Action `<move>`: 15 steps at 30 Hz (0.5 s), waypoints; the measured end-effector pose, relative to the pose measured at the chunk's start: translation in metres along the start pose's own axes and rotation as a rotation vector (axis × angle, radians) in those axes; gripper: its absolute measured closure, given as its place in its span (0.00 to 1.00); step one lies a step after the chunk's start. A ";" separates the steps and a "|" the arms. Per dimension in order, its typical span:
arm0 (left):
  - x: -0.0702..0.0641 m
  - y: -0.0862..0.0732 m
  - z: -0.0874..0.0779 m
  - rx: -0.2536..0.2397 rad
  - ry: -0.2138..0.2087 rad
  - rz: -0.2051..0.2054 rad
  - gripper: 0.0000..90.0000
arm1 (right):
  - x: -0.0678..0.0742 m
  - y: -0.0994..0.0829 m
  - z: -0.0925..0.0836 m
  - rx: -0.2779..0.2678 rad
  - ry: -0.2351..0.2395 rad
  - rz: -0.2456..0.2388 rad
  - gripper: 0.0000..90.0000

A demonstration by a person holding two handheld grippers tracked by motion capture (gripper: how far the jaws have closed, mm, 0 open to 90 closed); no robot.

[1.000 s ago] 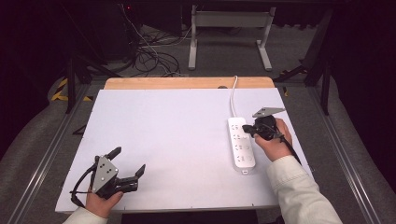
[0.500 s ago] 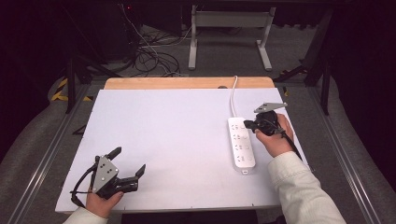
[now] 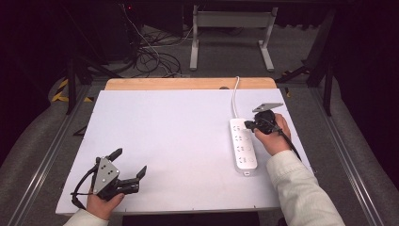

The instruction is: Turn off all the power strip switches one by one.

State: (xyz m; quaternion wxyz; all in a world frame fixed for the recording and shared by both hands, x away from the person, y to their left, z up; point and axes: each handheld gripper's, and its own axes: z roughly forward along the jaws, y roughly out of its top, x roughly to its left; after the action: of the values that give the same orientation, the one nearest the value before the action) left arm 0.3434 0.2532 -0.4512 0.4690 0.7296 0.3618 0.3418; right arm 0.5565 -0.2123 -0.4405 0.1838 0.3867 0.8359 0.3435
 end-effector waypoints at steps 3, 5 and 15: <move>0.000 0.000 0.000 -0.001 0.001 0.001 0.08 | -0.002 -0.001 0.004 0.006 0.001 0.007 0.99; 0.000 0.000 0.000 0.001 0.001 0.006 0.08 | -0.002 -0.001 0.006 0.015 0.003 0.016 0.99; 0.000 0.000 0.000 0.000 0.000 0.001 0.08 | -0.001 -0.002 0.012 0.026 0.012 0.022 1.00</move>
State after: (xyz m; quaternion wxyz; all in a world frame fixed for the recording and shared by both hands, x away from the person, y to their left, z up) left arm 0.3435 0.2534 -0.4513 0.4690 0.7297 0.3614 0.3420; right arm 0.5631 -0.2089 -0.4498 0.1702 0.3960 0.8371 0.3367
